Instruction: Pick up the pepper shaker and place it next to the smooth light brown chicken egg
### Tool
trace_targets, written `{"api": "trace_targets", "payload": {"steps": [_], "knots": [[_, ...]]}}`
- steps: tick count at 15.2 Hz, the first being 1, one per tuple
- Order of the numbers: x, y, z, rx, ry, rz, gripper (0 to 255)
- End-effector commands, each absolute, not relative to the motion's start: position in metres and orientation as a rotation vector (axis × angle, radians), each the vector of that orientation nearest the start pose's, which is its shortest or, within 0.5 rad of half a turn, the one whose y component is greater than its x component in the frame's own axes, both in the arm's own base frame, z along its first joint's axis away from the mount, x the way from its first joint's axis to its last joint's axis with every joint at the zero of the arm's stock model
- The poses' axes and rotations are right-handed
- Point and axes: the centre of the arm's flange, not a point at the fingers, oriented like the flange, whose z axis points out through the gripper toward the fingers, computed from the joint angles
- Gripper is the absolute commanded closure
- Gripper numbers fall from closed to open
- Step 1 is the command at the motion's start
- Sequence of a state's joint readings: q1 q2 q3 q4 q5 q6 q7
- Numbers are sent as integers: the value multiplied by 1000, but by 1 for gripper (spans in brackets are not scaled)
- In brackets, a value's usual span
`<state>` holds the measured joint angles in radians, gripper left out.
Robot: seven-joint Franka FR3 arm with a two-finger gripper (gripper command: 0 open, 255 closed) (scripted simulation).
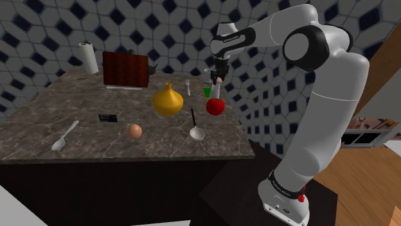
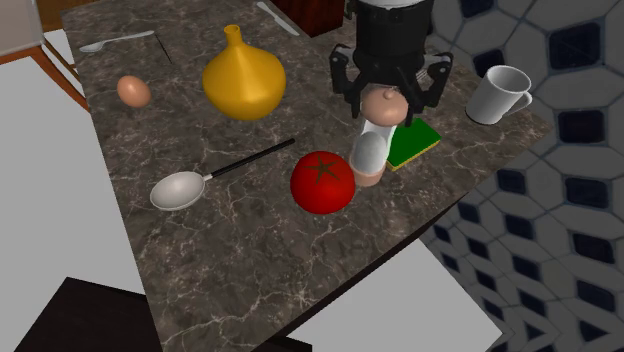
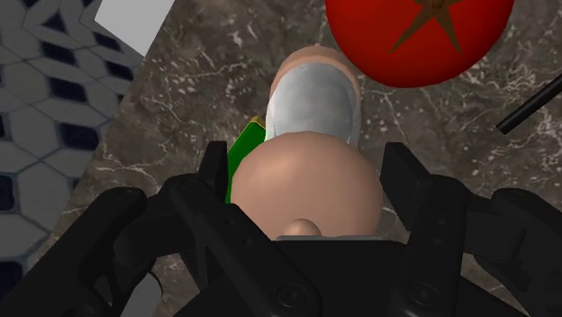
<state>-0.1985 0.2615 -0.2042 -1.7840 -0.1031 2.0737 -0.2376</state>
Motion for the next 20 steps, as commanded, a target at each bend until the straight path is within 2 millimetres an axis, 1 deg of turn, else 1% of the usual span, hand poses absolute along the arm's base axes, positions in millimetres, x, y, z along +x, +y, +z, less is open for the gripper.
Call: {"api": "trace_targets", "payload": {"steps": [1, 20], "knots": [[582, -244, 426, -3283, 179, 23, 255], [582, -244, 526, -3283, 179, 23, 255]]}}
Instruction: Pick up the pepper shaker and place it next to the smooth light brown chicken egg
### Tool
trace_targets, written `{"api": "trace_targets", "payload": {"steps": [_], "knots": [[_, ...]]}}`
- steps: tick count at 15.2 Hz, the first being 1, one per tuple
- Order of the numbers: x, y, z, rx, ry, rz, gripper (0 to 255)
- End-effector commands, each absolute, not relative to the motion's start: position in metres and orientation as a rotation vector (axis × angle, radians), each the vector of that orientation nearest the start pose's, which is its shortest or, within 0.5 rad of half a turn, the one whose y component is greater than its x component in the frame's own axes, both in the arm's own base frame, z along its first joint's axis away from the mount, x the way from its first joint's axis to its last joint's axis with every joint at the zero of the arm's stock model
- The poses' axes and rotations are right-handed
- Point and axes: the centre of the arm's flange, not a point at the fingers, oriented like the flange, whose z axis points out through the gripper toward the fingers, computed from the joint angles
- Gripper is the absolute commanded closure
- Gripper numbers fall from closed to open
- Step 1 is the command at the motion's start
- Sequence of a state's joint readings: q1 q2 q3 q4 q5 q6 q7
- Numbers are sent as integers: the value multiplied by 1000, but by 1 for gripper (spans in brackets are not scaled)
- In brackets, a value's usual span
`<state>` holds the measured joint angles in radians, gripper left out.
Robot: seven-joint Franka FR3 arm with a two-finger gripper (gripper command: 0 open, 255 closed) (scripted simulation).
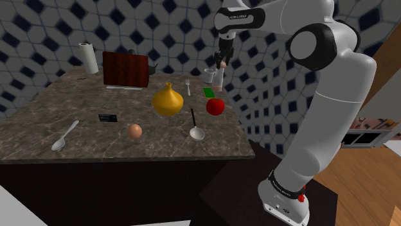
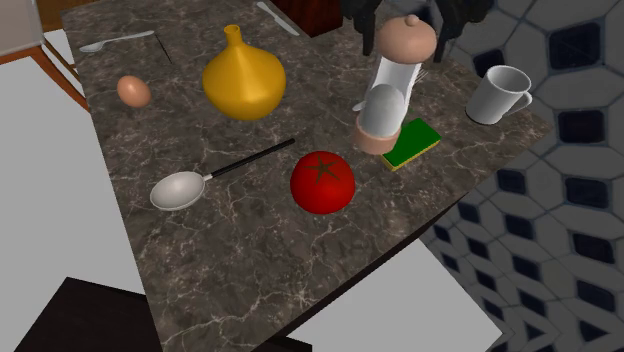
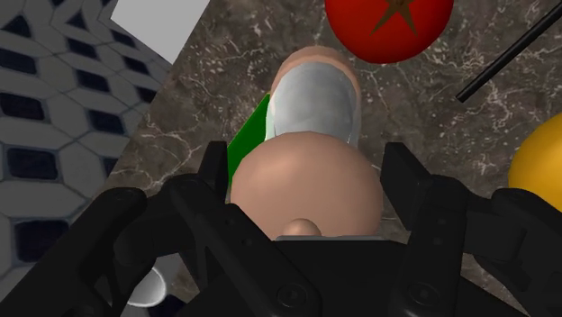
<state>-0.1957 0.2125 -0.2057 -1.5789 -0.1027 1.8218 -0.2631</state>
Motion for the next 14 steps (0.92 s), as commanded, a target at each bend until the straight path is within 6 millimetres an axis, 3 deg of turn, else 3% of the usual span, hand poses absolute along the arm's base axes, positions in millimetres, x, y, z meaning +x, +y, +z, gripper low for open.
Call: {"api": "trace_targets", "payload": {"steps": [1, 14], "knots": [[582, -244, 532, -3283, 179, 23, 255], [582, -244, 600, -3283, 179, 23, 255]]}}
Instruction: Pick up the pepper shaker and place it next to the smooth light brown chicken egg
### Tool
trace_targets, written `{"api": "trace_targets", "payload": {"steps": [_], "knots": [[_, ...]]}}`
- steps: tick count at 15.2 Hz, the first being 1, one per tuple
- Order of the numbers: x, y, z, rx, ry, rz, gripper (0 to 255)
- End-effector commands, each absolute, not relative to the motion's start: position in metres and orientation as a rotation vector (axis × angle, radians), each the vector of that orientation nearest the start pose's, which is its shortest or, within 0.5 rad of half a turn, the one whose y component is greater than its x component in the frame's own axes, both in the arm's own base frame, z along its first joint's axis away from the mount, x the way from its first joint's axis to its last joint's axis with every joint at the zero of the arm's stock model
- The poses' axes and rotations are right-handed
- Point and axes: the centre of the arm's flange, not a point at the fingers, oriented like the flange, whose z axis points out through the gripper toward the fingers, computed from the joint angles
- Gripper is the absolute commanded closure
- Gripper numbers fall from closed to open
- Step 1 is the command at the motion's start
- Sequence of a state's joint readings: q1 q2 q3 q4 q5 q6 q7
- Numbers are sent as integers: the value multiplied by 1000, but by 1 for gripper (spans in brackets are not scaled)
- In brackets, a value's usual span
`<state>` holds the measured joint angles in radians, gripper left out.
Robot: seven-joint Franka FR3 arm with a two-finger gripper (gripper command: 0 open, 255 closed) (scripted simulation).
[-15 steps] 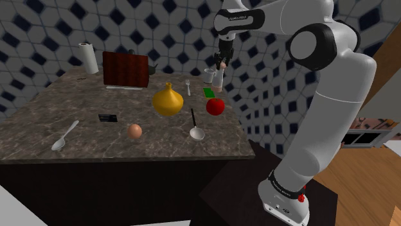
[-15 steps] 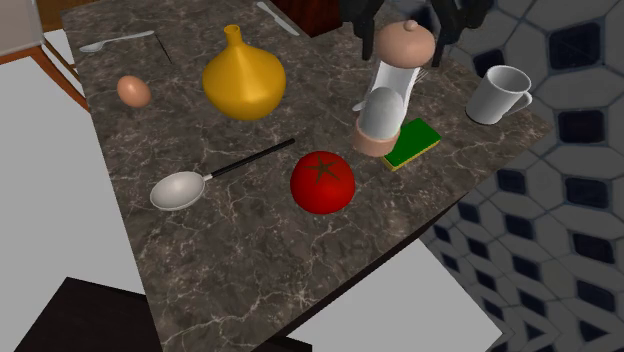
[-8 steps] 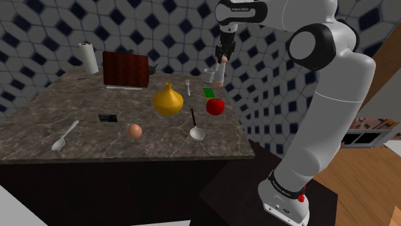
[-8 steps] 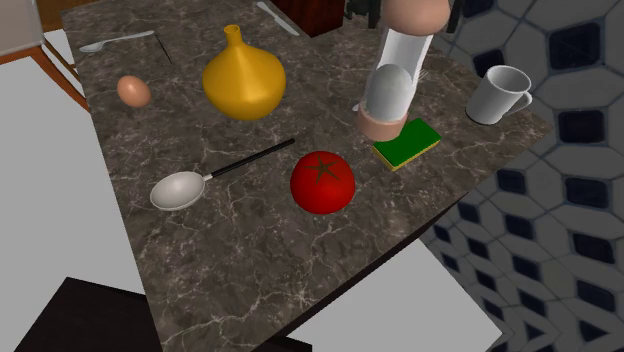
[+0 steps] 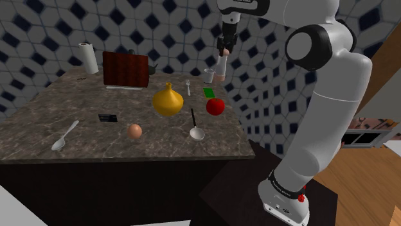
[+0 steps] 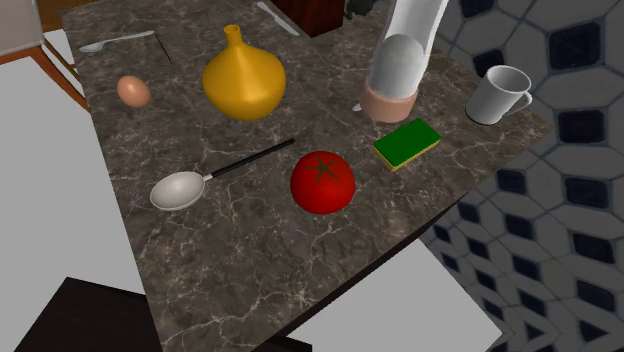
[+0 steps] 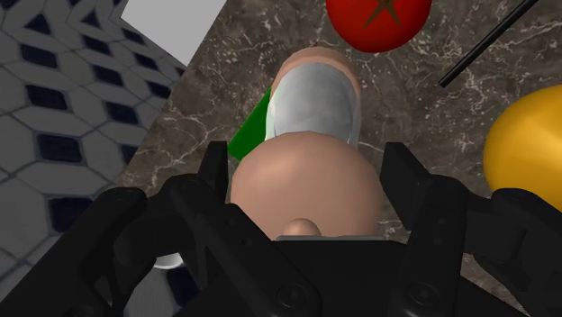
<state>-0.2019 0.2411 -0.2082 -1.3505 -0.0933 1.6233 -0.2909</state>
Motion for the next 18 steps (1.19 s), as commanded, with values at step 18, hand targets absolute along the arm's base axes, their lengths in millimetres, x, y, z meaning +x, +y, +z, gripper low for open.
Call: {"api": "trace_targets", "payload": {"steps": [18], "knots": [[580, -152, 656, -3283, 179, 23, 255]]}}
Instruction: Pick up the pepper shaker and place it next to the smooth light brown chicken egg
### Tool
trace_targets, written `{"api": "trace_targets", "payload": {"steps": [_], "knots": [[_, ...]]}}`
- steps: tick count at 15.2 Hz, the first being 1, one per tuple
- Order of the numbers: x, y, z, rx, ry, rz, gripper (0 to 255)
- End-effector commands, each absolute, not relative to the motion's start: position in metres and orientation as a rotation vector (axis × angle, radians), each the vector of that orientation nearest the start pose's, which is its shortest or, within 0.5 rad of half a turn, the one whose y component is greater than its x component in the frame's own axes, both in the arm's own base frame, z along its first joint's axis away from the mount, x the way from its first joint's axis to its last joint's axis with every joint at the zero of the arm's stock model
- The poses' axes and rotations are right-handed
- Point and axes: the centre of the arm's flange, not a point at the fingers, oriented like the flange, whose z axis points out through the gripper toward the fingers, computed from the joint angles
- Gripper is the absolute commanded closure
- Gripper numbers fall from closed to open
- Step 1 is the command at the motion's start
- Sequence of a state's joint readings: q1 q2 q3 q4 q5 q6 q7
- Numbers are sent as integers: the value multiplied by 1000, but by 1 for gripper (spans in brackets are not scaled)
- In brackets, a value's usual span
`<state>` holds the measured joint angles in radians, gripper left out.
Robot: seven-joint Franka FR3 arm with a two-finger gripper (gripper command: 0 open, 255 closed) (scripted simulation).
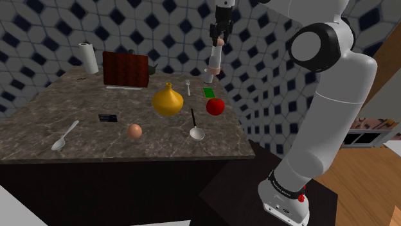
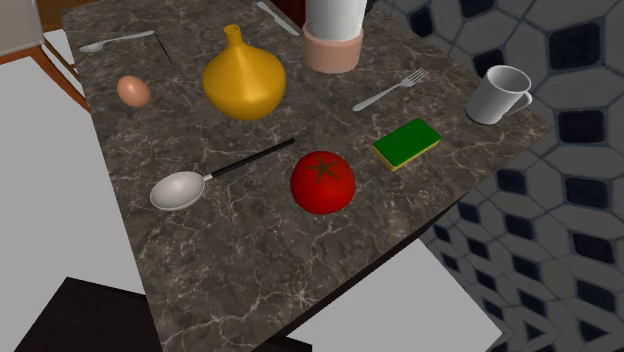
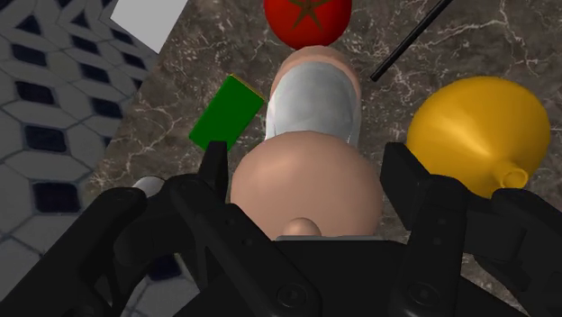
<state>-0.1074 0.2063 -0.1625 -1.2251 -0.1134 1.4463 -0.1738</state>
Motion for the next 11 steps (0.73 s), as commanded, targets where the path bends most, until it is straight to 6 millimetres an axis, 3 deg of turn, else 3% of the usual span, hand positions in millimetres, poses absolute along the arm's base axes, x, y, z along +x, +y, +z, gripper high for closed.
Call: {"api": "trace_targets", "payload": {"steps": [1, 11], "knots": [[580, -139, 656, -3283, 179, 23, 255], [578, -7, 657, -3283, 179, 23, 255]]}}
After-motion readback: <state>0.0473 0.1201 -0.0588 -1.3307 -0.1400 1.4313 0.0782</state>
